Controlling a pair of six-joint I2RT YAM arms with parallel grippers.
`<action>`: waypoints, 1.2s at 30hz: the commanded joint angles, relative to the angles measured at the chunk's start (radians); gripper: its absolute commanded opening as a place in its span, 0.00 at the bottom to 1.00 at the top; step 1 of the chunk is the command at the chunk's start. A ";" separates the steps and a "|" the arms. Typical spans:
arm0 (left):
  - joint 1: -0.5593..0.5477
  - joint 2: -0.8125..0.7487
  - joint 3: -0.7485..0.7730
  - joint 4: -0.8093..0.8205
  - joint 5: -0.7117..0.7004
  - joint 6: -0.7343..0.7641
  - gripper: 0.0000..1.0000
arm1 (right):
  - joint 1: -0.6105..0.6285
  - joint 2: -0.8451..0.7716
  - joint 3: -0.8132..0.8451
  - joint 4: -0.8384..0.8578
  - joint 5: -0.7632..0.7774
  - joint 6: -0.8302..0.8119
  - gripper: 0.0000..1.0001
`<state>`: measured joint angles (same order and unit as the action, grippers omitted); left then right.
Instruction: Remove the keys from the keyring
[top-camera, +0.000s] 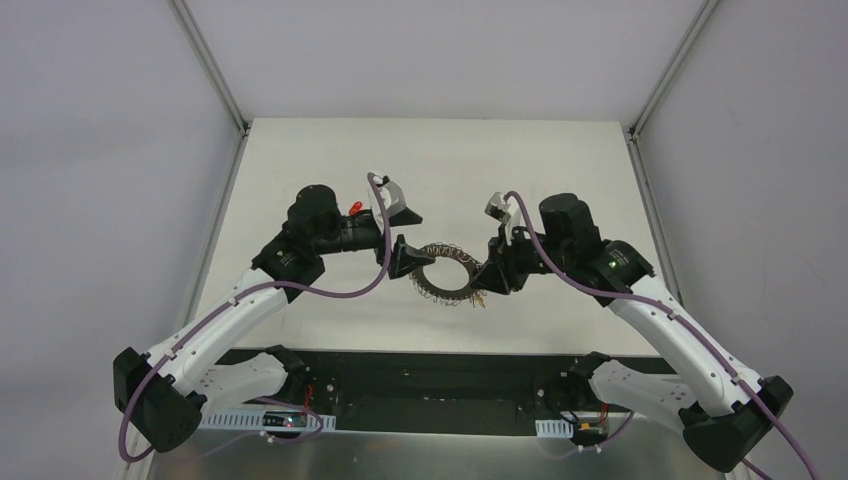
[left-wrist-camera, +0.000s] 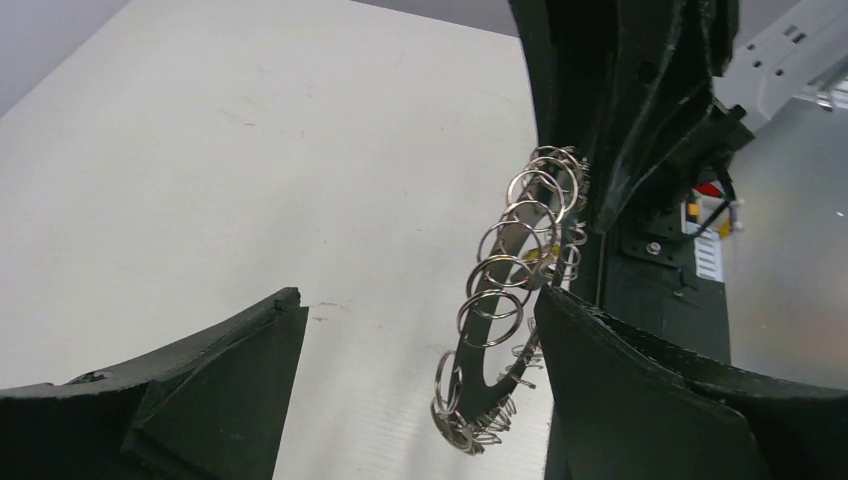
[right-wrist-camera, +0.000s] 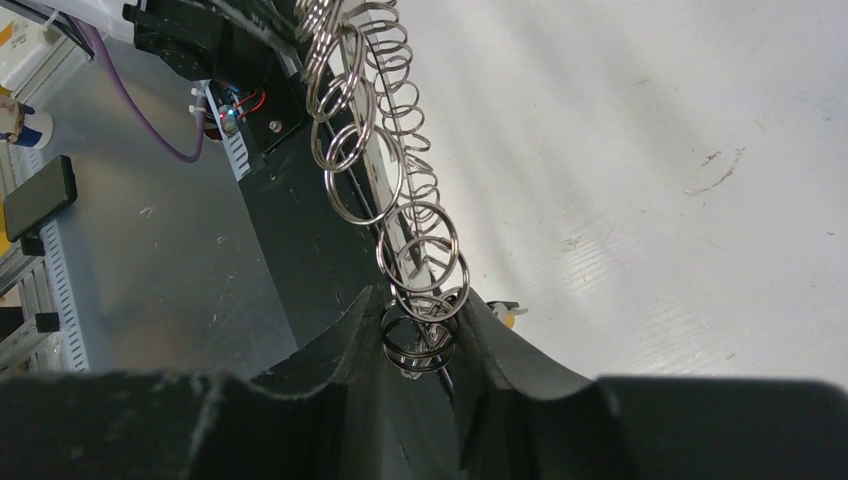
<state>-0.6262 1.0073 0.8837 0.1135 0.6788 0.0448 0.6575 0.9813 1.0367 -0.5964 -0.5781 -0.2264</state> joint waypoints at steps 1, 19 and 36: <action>0.010 0.052 0.032 0.011 0.202 0.014 0.87 | 0.009 -0.012 0.043 0.025 -0.075 -0.038 0.00; -0.010 0.138 0.070 0.078 0.292 -0.120 0.00 | 0.082 0.171 0.212 0.027 -0.011 -0.091 0.00; 0.016 0.035 0.070 0.024 0.133 -0.115 0.00 | 0.079 -0.250 -0.348 0.526 0.307 0.173 0.70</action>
<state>-0.6228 1.0893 0.9096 0.0902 0.8242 -0.0643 0.7319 0.8009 0.7841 -0.2558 -0.3672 -0.1352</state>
